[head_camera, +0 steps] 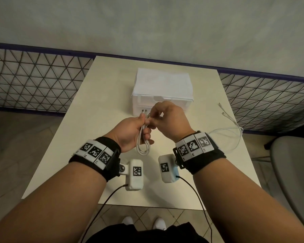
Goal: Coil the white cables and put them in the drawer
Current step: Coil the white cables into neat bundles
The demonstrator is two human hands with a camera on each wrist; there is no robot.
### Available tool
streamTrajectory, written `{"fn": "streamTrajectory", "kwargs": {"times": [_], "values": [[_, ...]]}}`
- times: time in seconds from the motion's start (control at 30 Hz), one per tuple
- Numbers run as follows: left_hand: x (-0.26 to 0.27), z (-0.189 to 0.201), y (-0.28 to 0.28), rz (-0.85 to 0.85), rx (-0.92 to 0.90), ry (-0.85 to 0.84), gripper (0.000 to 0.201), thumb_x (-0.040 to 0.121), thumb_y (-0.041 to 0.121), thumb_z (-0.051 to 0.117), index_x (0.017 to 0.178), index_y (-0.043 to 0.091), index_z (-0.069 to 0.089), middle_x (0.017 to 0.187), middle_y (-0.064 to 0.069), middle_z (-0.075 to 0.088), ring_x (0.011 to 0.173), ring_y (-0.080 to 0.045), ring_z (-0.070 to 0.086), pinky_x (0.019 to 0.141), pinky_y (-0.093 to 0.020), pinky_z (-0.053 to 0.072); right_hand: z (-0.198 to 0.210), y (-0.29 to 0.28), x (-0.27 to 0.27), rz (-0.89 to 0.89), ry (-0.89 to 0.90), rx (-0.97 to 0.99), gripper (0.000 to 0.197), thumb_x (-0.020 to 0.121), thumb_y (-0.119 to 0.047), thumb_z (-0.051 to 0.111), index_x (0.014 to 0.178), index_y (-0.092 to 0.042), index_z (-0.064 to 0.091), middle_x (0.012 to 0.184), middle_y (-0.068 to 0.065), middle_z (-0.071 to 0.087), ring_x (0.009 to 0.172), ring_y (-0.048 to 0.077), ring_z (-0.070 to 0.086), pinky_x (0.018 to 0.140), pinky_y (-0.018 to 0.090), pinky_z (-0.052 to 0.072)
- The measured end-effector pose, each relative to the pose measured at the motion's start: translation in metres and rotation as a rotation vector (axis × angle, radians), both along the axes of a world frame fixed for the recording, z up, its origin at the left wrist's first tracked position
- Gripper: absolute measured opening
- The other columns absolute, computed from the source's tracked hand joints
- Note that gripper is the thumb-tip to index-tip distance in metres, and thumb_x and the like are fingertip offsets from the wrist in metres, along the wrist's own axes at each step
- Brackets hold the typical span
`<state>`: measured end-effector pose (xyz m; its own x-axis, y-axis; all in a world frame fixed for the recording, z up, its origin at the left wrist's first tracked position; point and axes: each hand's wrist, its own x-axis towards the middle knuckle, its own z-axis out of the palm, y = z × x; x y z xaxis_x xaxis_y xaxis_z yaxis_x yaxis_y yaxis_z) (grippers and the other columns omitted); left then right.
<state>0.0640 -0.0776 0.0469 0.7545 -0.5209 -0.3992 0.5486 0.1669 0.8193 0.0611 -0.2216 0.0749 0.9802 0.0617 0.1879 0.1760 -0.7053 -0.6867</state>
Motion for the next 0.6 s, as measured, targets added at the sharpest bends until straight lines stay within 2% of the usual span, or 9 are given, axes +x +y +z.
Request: {"fn": "streamTrajectory", "kwargs": {"times": [0.07, 0.13, 0.2, 0.3, 0.37, 0.4, 0.47, 0.53, 0.6], "values": [[-0.002, 0.001, 0.0, -0.006, 0.034, -0.033, 0.043, 0.1, 0.041, 0.029, 0.075, 0.015, 0.052, 0.058, 0.002, 0.039, 0.051, -0.012, 0.041, 0.07, -0.037, 0.049, -0.002, -0.004, 0.002, -0.015, 0.037, 0.063, 0.02, 0.066, -0.017, 0.079, 0.07, -0.019, 0.06, 0.076, 0.001, 0.062, 0.069, 0.015, 0.057, 0.066, 0.028, 0.049], [-0.002, 0.002, 0.003, -0.004, 0.094, -0.092, 0.041, 0.1, 0.039, 0.031, 0.079, 0.011, 0.053, 0.058, 0.002, 0.035, 0.051, -0.012, 0.038, 0.068, -0.035, 0.05, -0.004, -0.008, 0.001, -0.002, 0.092, 0.127, 0.02, 0.069, -0.024, 0.08, 0.075, -0.019, 0.061, 0.074, -0.003, 0.061, 0.061, 0.006, 0.051, 0.062, 0.021, 0.044], [0.003, 0.005, 0.008, 0.049, 0.1, -0.129, 0.038, 0.101, 0.038, 0.031, 0.081, 0.012, 0.05, 0.057, 0.004, 0.032, 0.05, -0.011, 0.035, 0.069, -0.034, 0.048, -0.006, -0.014, -0.002, 0.018, 0.119, 0.105, 0.014, 0.082, -0.033, 0.069, 0.088, -0.02, 0.067, 0.075, -0.003, 0.063, 0.06, 0.005, 0.052, 0.064, 0.022, 0.043], [0.016, 0.01, 0.019, 0.239, -0.013, -0.108, 0.039, 0.1, 0.042, 0.029, 0.079, 0.014, 0.047, 0.053, 0.007, 0.033, 0.049, -0.01, 0.033, 0.066, -0.031, 0.047, -0.016, -0.023, -0.007, 0.064, 0.146, -0.015, 0.029, 0.097, -0.029, 0.044, 0.12, -0.023, 0.061, 0.073, -0.001, 0.062, 0.066, 0.012, 0.055, 0.07, 0.026, 0.042], [0.021, 0.011, 0.024, 0.346, -0.044, -0.119, 0.041, 0.099, 0.044, 0.027, 0.078, 0.015, 0.046, 0.053, 0.007, 0.033, 0.05, -0.01, 0.032, 0.064, -0.029, 0.048, -0.024, -0.023, -0.012, 0.042, 0.18, -0.013, 0.034, 0.099, -0.024, 0.04, 0.13, -0.022, 0.052, 0.075, -0.001, 0.063, 0.06, 0.003, 0.051, 0.069, 0.023, 0.038], [0.021, 0.01, 0.024, 0.374, -0.048, -0.126, 0.041, 0.099, 0.045, 0.027, 0.078, 0.015, 0.046, 0.053, 0.007, 0.033, 0.051, -0.01, 0.031, 0.064, -0.029, 0.048, -0.027, -0.022, -0.014, 0.008, 0.192, 0.033, 0.031, 0.098, -0.023, 0.04, 0.127, -0.021, 0.053, 0.074, -0.002, 0.065, 0.056, -0.001, 0.05, 0.068, 0.022, 0.038], [0.018, 0.009, 0.019, 0.389, -0.024, -0.144, 0.04, 0.098, 0.045, 0.028, 0.08, 0.015, 0.047, 0.053, 0.007, 0.033, 0.05, -0.01, 0.032, 0.066, -0.03, 0.047, -0.031, -0.014, -0.016, -0.062, 0.206, 0.174, 0.014, 0.096, -0.022, 0.044, 0.105, -0.019, 0.055, 0.071, -0.005, 0.068, 0.048, -0.002, 0.051, 0.062, 0.023, 0.039], [0.013, 0.007, 0.011, 0.383, 0.037, -0.168, 0.039, 0.099, 0.043, 0.029, 0.083, 0.014, 0.048, 0.053, 0.008, 0.035, 0.049, -0.009, 0.033, 0.066, -0.03, 0.046, -0.027, -0.006, -0.016, -0.095, 0.217, 0.328, 0.009, 0.094, -0.022, 0.049, 0.091, -0.016, 0.056, 0.07, -0.006, 0.066, 0.043, 0.003, 0.048, 0.053, 0.023, 0.038], [0.009, 0.003, 0.005, 0.371, 0.107, -0.202, 0.039, 0.1, 0.04, 0.029, 0.085, 0.012, 0.05, 0.051, 0.009, 0.036, 0.048, -0.009, 0.035, 0.067, -0.032, 0.045, -0.02, -0.002, -0.015, -0.113, 0.21, 0.448, 0.01, 0.092, -0.02, 0.053, 0.089, -0.012, 0.059, 0.071, -0.004, 0.059, 0.039, 0.011, 0.046, 0.044, 0.021, 0.036]]}}
